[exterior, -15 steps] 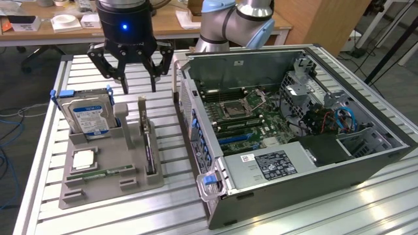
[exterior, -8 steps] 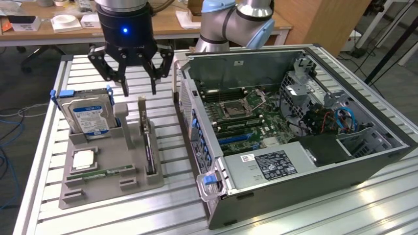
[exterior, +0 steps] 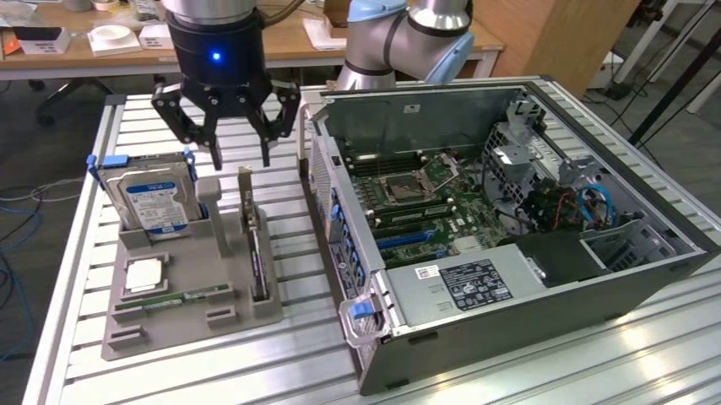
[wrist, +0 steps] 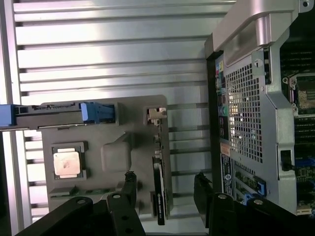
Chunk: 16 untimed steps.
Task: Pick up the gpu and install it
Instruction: 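Pick up the gpu and move the gpu toward the slot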
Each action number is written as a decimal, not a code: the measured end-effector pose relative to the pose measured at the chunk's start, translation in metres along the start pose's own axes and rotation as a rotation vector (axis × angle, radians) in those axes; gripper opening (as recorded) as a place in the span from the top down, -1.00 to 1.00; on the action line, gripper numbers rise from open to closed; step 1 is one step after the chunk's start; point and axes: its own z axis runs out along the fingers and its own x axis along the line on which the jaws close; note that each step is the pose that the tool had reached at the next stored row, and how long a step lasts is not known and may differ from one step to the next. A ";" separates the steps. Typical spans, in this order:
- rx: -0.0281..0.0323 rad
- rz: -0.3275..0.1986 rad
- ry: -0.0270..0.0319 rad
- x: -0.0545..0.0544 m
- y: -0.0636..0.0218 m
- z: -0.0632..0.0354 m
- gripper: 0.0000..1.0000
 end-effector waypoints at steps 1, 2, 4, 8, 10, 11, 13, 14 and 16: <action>0.0000 0.000 0.0000 0.000 -0.0008 0.0001 -0.18; 0.0000 0.000 0.0000 0.000 -0.0015 0.0002 -0.18; 0.0000 0.000 0.0000 0.000 -0.0031 0.0004 -0.18; 0.0001 0.000 0.0000 0.000 -0.0058 0.0009 -0.18; 0.0001 0.000 0.0000 0.000 -0.0071 0.0012 -0.18; 0.0001 0.000 0.0000 0.000 -0.0077 0.0014 -0.18; 0.0002 0.000 0.0000 0.000 -0.0091 0.0016 -0.18; 0.0002 0.000 0.0000 0.000 -0.0097 0.0018 -0.18; 0.0002 0.000 0.0000 0.000 -0.0109 0.0022 -0.18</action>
